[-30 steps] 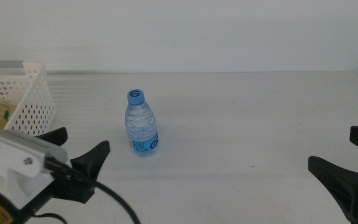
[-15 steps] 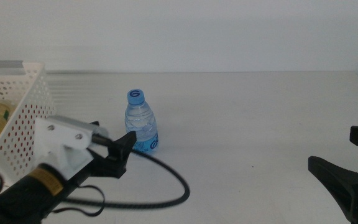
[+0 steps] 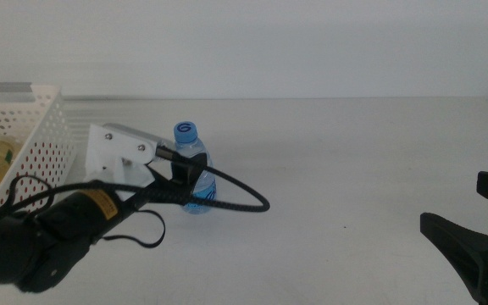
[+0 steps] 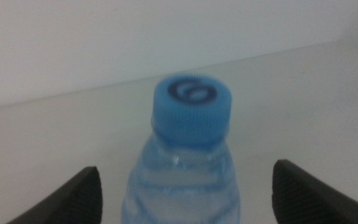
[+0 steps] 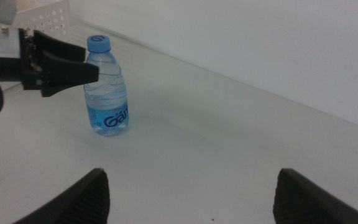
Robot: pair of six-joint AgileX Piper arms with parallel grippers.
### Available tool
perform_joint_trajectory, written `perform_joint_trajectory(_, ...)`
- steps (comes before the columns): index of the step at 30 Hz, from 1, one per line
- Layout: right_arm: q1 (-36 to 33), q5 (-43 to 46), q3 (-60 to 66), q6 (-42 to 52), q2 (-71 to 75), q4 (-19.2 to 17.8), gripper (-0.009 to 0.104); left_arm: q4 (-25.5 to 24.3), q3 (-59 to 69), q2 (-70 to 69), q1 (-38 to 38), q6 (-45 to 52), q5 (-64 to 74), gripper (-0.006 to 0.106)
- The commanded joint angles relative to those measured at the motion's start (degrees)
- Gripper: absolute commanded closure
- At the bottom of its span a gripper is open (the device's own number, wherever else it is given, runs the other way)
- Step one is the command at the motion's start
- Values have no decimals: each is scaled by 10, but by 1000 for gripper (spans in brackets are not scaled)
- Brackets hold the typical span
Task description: Use arms to grab the bottles and put them into the dustbin to the left of the table.
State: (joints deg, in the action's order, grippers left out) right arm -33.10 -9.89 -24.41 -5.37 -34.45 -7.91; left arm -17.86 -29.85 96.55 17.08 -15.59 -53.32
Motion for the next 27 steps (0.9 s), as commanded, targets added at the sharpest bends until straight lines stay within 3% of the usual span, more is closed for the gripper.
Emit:
perform_joint_trajectory(1,4,40,-16,7,0,-6,20,-10,-32,-8,-3,-15,-48,10)
perform_joint_trajectory(15,4,40,-16,7,0,-6,20,-18,-89,85,-3,-28,-58,10)
perform_joint_trajectory(27,4,40,-16,7,0,-6,20,0,-89,166,-3,-21,-201,11)
